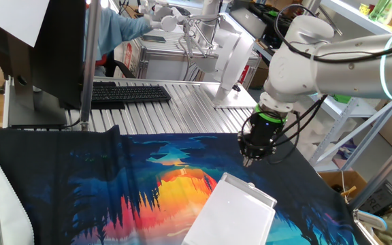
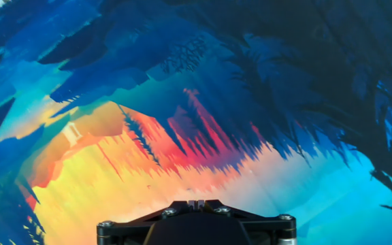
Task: Grasp the handle and close the drawer
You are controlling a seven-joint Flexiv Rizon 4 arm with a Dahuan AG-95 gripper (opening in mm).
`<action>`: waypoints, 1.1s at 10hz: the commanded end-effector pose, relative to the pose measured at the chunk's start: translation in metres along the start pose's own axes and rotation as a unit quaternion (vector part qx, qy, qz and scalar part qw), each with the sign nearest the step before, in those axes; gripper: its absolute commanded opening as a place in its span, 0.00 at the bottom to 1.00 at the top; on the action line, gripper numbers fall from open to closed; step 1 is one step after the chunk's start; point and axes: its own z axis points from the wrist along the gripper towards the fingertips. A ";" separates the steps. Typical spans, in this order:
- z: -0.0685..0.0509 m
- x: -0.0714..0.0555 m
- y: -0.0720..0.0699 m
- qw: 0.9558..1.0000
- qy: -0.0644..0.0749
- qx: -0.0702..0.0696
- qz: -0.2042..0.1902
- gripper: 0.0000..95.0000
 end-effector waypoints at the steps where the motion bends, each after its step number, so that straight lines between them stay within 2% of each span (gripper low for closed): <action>1: 0.001 0.008 -0.006 1.000 -0.008 0.000 0.004 0.00; 3: -0.003 0.017 -0.014 1.000 0.000 0.006 -0.010 0.00; 5: -0.003 0.025 -0.018 1.000 -0.003 0.010 -0.010 0.00; 7: 0.003 0.033 -0.020 1.000 -0.006 0.010 -0.013 0.00; 8: 0.006 0.035 -0.021 1.000 -0.007 0.008 -0.014 0.20; 11: 0.008 0.036 -0.023 1.000 -0.007 0.006 -0.007 0.20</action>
